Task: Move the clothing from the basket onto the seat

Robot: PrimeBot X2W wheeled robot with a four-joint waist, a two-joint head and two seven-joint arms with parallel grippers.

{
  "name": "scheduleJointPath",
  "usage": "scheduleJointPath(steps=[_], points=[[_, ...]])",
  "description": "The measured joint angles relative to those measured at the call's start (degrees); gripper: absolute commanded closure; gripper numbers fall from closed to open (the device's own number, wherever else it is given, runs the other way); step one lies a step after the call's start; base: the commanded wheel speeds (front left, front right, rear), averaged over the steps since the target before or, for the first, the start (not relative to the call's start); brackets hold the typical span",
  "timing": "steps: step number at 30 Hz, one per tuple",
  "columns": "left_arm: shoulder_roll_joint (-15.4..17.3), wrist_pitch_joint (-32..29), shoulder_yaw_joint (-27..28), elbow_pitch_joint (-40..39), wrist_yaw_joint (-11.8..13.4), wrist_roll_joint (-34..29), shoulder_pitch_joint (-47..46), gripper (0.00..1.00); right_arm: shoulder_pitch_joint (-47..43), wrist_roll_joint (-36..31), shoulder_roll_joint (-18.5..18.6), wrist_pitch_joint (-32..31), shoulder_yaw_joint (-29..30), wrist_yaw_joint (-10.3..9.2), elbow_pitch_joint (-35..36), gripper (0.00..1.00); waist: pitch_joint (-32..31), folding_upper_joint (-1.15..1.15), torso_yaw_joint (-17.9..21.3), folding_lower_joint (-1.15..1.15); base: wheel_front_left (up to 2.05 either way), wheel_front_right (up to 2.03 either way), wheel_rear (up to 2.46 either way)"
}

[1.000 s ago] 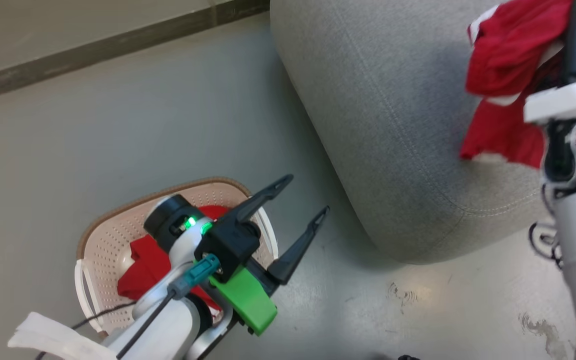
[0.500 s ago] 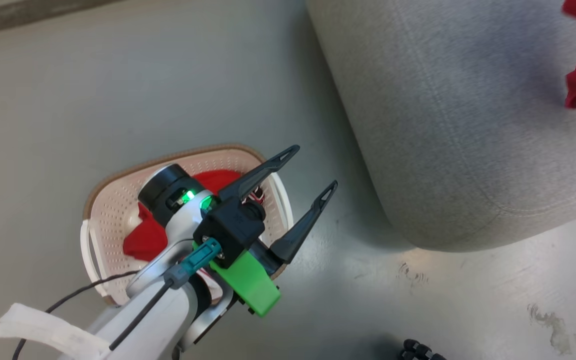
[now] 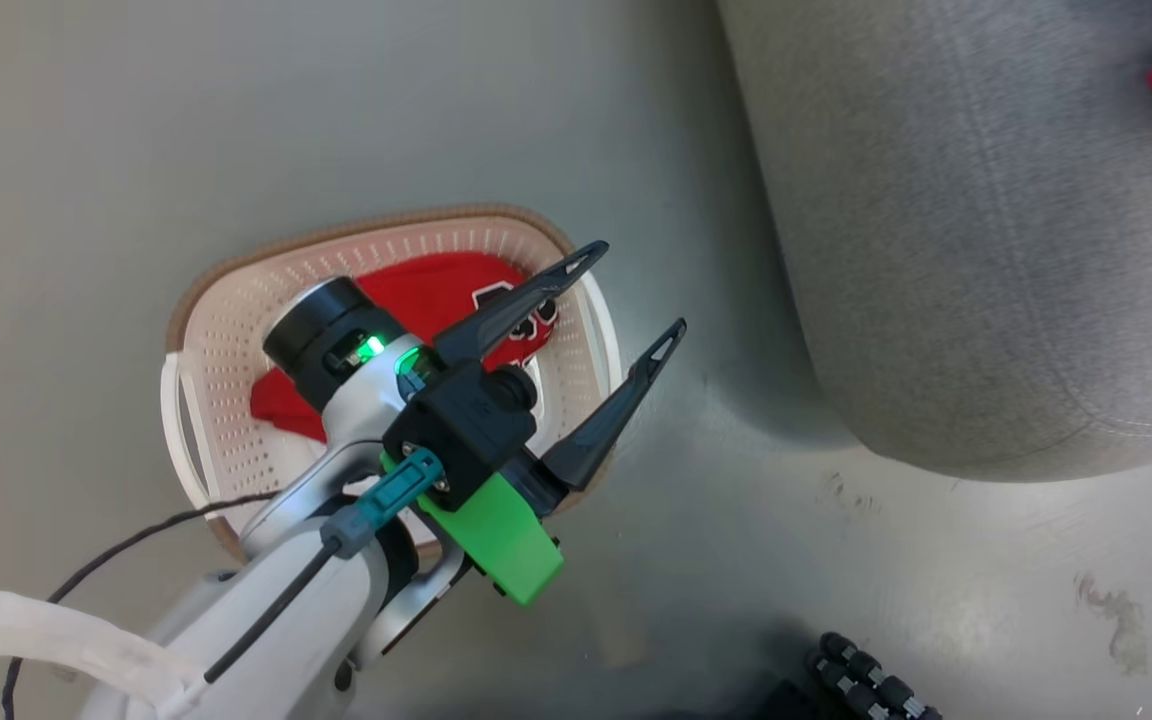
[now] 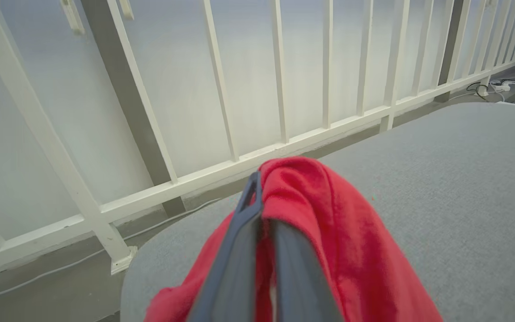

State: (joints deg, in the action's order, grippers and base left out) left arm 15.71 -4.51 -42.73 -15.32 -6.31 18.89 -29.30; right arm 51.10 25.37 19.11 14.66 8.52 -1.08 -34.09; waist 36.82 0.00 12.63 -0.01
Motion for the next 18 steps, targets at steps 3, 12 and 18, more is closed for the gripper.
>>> scheduleJointPath(steps=[3, 12, 18], points=[[0.2, 0.0, 0.0, 0.1, -0.1, 0.0, -0.4, 0.0, -0.1, 0.4, -1.4, 0.0, 0.0, 0.0, -2.9, 1.0, 1.5, 0.0, -0.4, 0.0, 0.0, 0.0, 0.0], [1.4, 0.6, 0.1, 1.8, -0.5, 0.0, -1.3, 0.0, -1.2, 0.5, -2.6, 0.0, 1.1, 0.07, -7.8, 1.0, 3.2, 0.0, -0.5, 0.0, 0.0, 0.0, 0.0], [1.6, 1.8, 0.1, 3.4, -0.5, 0.0, -1.3, 0.0, -1.2, 0.4, -2.9, 0.0, 1.3, 0.6, -9.0, 0.0, 2.3, 0.0, -0.3, 0.0, 0.0, 0.0, 0.0]])
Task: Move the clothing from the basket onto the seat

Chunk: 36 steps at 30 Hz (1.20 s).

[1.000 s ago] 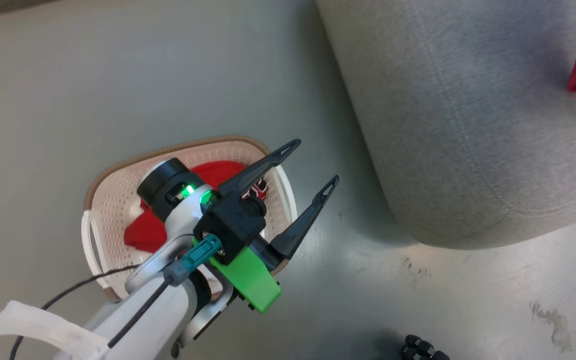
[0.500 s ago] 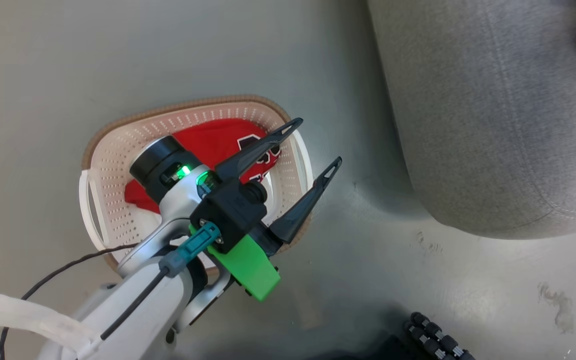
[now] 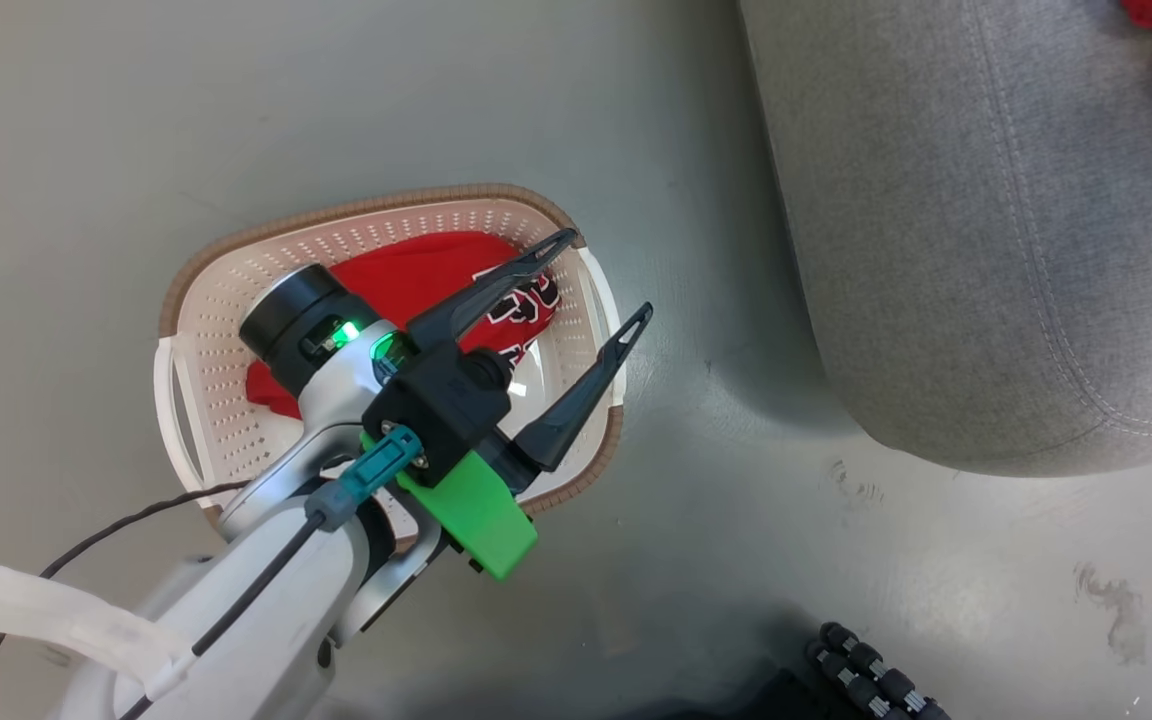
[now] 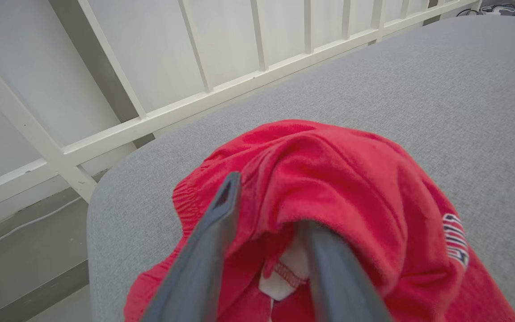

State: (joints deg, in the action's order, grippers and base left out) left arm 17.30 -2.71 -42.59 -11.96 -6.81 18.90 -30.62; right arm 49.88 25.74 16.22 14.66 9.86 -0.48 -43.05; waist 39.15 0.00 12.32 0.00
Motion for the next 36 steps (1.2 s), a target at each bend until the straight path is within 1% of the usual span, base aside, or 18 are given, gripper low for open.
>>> scheduleJointPath(steps=[4, 10, 15, 17, 23, 29, 34, 36], points=[[-0.2, 0.9, 0.0, 0.7, 0.0, 0.1, 0.0, 0.0, -0.4, -0.6, -0.1, 0.0, -0.5, 0.79, -0.9, 0.0, -1.1, 0.0, 0.0, 0.0, 0.0, 0.0, 0.0], [-0.4, 2.8, 0.0, 2.6, -0.1, 0.6, 0.0, 0.0, -3.9, -1.2, -1.2, 0.0, -0.9, 1.99, -2.0, 0.0, -3.1, 0.0, -0.2, 0.0, 0.0, 0.0, 0.0], [-0.9, 4.4, 0.3, 4.6, -0.1, 1.2, 0.2, 0.0, -6.9, -2.4, -2.2, 0.0, -1.3, 2.98, -1.5, 0.0, -5.3, 0.0, -0.4, 0.0, 0.0, 0.0, 0.0], [-1.5, 5.2, 0.9, 5.6, 0.0, 1.4, 0.4, 0.0, -8.5, -2.8, -2.4, 0.0, -1.2, 3.09, -1.0, 0.0, -6.3, 0.0, -0.6, 0.0, 0.0, 0.0, 0.0], [-1.8, 7.8, 2.9, 8.4, 1.9, 2.6, 3.9, 0.0, -13.0, -5.2, -4.7, 0.0, -1.8, 4.53, 3.5, 0.0, -9.8, 0.0, -1.1, 0.0, 0.0, 0.0, 0.0], [-2.2, 9.9, 4.5, 11.3, 3.5, 4.9, 7.0, 0.0, -17.1, -7.9, -6.4, 0.0, -3.6, 5.23, 8.9, 0.0, -14.0, 0.0, -1.8, 0.0, 0.0, 0.0, 0.0], [-3.6, 11.4, 5.6, 13.2, 4.6, 6.3, 9.7, 0.0, -20.7, -8.9, -9.1, 0.0, -5.6, 6.02, 12.1, 0.0, -17.6, 0.0, -2.7, 0.0, 0.0, 0.0, 0.0], [-3.8, 11.9, 5.9, 13.6, 5.3, 7.1, 10.6, 0.0, -22.2, -9.6, -9.4, 0.0, -6.5, 6.03, 13.2, 0.0, -19.0, 0.0, -3.2, 0.0, 0.0, 0.0, 0.0]])
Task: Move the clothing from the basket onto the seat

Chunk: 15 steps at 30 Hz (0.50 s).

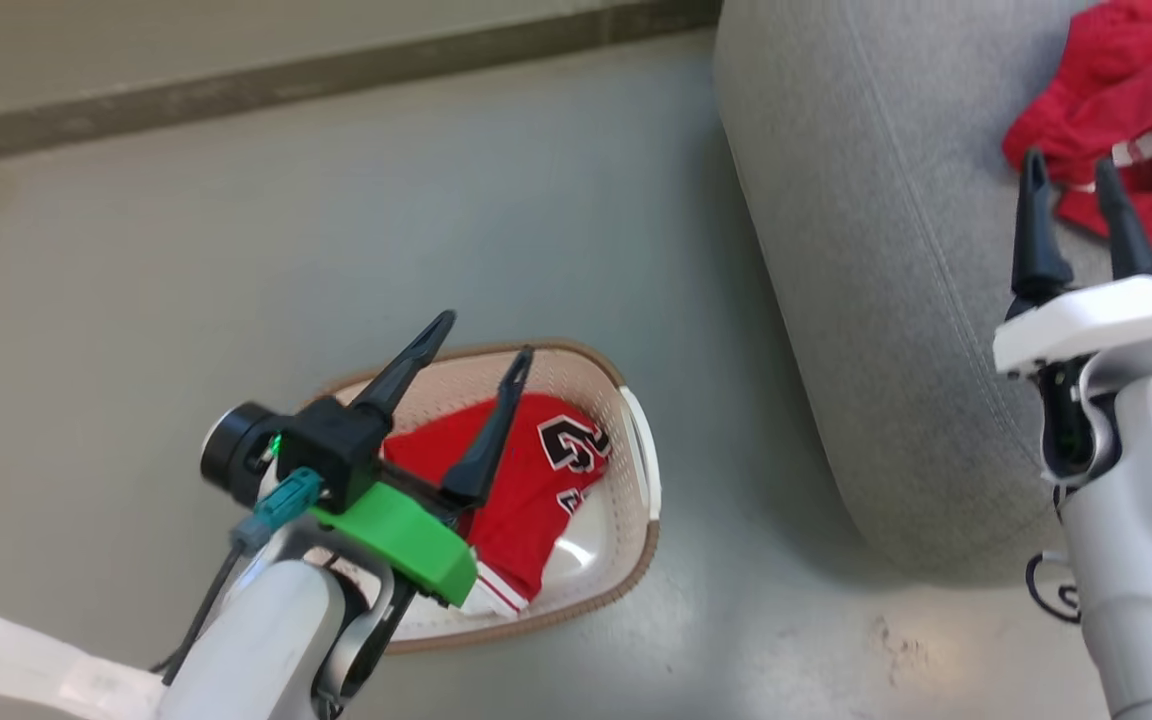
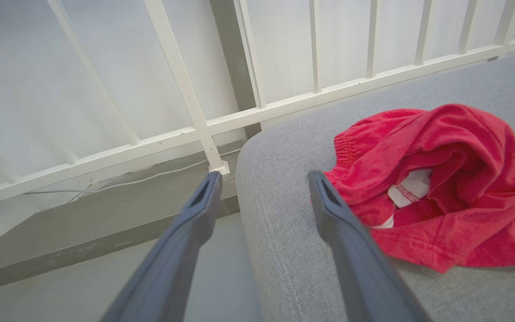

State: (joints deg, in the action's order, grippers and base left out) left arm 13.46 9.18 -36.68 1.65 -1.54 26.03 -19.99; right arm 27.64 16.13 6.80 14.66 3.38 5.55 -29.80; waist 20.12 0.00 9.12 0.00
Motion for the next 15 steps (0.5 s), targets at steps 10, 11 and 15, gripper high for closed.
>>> scheduleJointPath(steps=[10, 11, 15], points=[[0.0, 1.6, 3.8, 3.5, 3.8, 2.1, 5.7, 0.0, -6.5, -2.6, -1.5, 0.0, -3.9, 0.49, 2.9, 0.0, -6.9, 0.0, -2.7, 0.0, 0.0, 0.0, 0.0], [0.1, 1.8, 4.2, 3.7, 4.2, 2.2, 6.3, 0.0, -7.1, -2.8, -1.5, 0.0, -4.1, 0.49, 3.2, 0.0, -7.6, 0.0, -2.9, 0.0, 0.0, 0.0, 0.0], [0.3, 2.5, 6.1, 4.7, 5.4, 2.8, 8.7, 0.0, -10.4, -4.0, -1.5, 0.0, -6.1, 0.74, 3.8, 0.0, -10.6, 0.0, -4.2, 0.0, 0.0, 0.0, 0.0]])
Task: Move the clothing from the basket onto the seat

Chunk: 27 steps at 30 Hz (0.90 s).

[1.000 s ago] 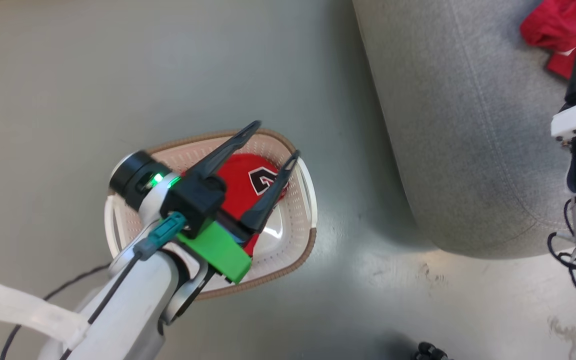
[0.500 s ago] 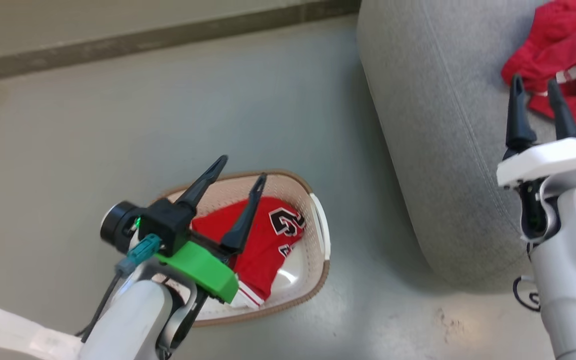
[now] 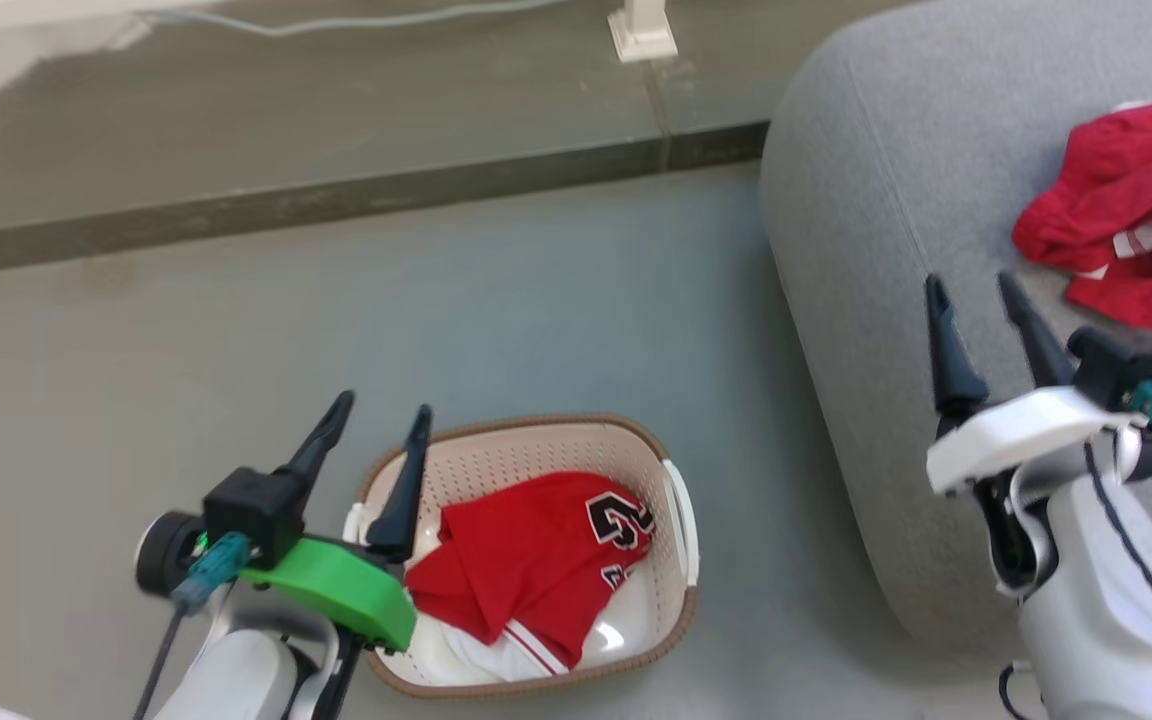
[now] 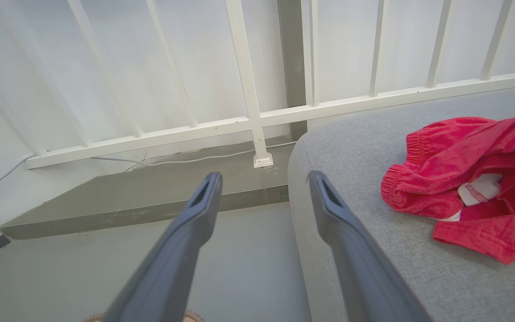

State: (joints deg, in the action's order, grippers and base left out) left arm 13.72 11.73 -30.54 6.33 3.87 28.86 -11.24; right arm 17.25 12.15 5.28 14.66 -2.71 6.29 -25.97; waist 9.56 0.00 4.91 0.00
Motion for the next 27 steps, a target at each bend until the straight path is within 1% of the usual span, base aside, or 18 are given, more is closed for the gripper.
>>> scheduleJointPath(steps=[3, 8, 19, 27], points=[[0.1, 0.5, 1.4, 0.3, 0.7, 1.5, 1.4, 0.0, -1.7, -0.3, -0.2, 0.0, -0.6, 0.21, 0.6, 0.0, -1.6, 0.0, -0.7, 0.0, 0.0, 0.0, 0.0], [0.2, 0.9, 3.5, 0.5, 1.4, 1.8, 3.6, 0.0, -2.7, -1.0, -0.7, 0.0, -2.0, 0.22, 2.4, 0.0, -3.8, 0.0, -1.6, 0.0, 0.0, 0.0, 0.0], [0.0, 1.5, 5.1, 0.3, 1.8, 2.2, 6.8, 0.0, -5.3, -1.7, -1.1, 0.0, -3.6, 0.23, 5.9, 0.0, -6.9, 0.0, -2.6, 0.0, 0.0, 0.0, 0.0], [0.0, 1.5, 6.8, -0.9, 2.3, 2.1, 8.2, 0.0, -7.2, -1.7, -1.3, 0.0, -4.6, 0.22, 7.2, 0.0, -7.6, 0.0, -2.7, 0.0, 0.0, 0.0, 0.0]])
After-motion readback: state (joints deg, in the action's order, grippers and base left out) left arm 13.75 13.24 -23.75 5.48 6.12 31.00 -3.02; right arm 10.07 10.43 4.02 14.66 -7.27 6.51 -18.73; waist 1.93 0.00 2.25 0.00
